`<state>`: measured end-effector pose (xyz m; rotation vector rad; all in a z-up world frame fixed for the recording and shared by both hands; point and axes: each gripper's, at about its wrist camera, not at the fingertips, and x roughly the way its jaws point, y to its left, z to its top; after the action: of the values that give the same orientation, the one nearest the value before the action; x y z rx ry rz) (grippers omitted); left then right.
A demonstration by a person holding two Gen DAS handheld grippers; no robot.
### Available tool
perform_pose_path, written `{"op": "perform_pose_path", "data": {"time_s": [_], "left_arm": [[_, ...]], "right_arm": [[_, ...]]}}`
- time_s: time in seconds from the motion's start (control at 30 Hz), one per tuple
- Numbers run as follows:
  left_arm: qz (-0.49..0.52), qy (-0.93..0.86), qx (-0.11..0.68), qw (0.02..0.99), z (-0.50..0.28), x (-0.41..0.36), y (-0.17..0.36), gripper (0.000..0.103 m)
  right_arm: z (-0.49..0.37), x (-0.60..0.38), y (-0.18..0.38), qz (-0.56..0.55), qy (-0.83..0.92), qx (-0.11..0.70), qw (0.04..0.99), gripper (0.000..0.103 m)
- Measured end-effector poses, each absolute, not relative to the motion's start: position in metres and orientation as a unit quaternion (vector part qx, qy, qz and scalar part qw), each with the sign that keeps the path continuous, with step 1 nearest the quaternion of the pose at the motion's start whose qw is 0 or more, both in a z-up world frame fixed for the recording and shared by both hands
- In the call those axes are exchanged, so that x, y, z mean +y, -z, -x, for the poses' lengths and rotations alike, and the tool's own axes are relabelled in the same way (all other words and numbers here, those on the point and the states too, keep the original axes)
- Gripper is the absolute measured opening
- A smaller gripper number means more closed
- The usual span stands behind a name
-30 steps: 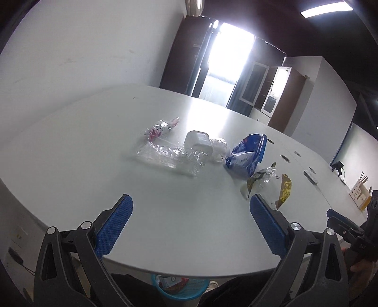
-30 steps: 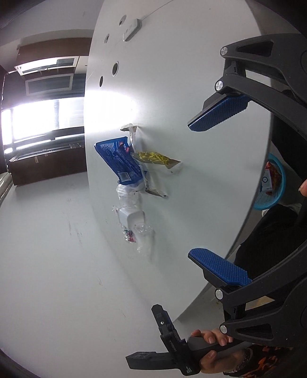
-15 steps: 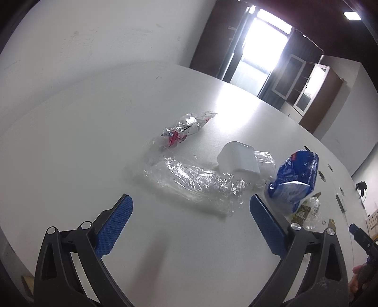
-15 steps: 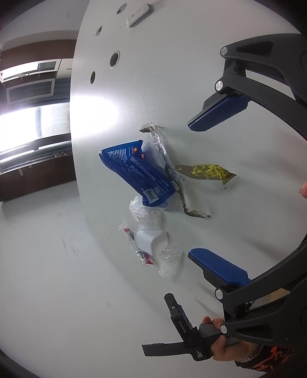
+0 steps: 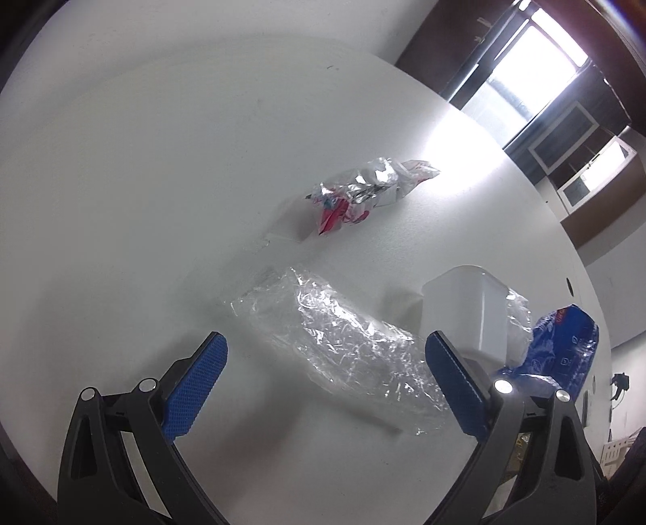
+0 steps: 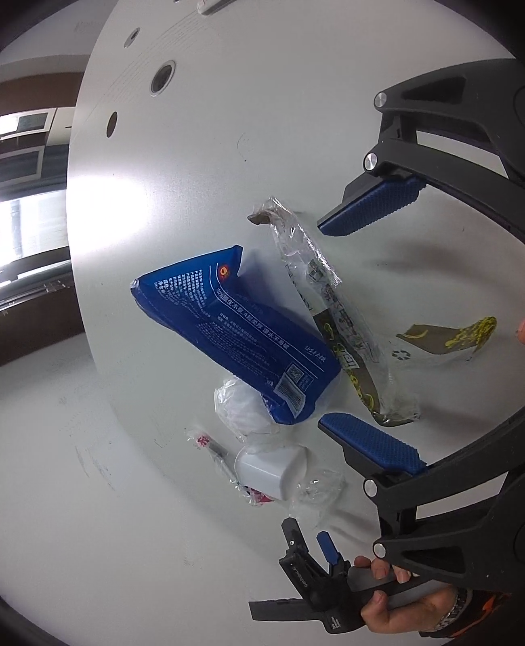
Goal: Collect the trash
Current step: 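Grasp the clear plastic wrap with the left gripper while the right grasps a clear wrapper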
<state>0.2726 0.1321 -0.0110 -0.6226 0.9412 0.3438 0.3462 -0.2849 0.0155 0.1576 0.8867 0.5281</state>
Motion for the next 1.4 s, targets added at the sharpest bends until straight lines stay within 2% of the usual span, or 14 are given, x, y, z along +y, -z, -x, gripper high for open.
{"op": "perform_pose_path", "data": {"time_s": [0.1,0.2,0.27,0.37,0.43,0.47,0.57,0.73,1.03,1.4], "left_arm": [[0.277,-0.170,0.444,0.835,-0.281,0.131,0.012,0.093],[0.273,-0.179,0.444,0.834,-0.286,0.134,0.012,0.086],[0.272,-0.166,0.451,0.834,-0.290,0.130,0.013,0.082],[0.263,-0.155,0.452,0.838,-0.291,0.121,0.016,0.068],[0.259,-0.146,0.450,0.842,-0.287,0.117,0.017,0.056],[0.261,-0.144,0.450,0.842,-0.284,0.118,0.017,0.054],[0.257,-0.138,0.443,0.847,-0.278,0.118,0.011,0.049],[0.220,-0.118,0.414,0.875,-0.255,0.110,-0.009,0.041],[0.153,-0.075,0.365,0.915,-0.205,0.080,-0.042,0.036],[0.107,0.021,0.292,0.950,-0.095,0.026,-0.090,0.032]], "right_arm": [[-0.354,-0.279,-0.012,-0.066,-0.249,0.430,0.865,0.081],[-0.363,-0.276,-0.005,-0.073,-0.245,0.446,0.857,0.069],[-0.368,-0.274,0.000,-0.088,-0.248,0.459,0.849,0.055],[-0.369,-0.269,0.008,-0.102,-0.261,0.476,0.834,0.045],[-0.365,-0.267,0.012,-0.106,-0.266,0.481,0.828,0.027],[-0.362,-0.267,0.013,-0.105,-0.267,0.480,0.829,0.017],[-0.350,-0.269,0.008,-0.092,-0.265,0.466,0.839,0.007],[-0.328,-0.280,-0.007,-0.062,-0.258,0.432,0.862,0.002],[-0.268,-0.285,-0.031,-0.022,-0.268,0.374,0.888,0.001],[-0.171,-0.298,-0.059,-0.009,-0.316,0.300,0.900,0.001]]}}
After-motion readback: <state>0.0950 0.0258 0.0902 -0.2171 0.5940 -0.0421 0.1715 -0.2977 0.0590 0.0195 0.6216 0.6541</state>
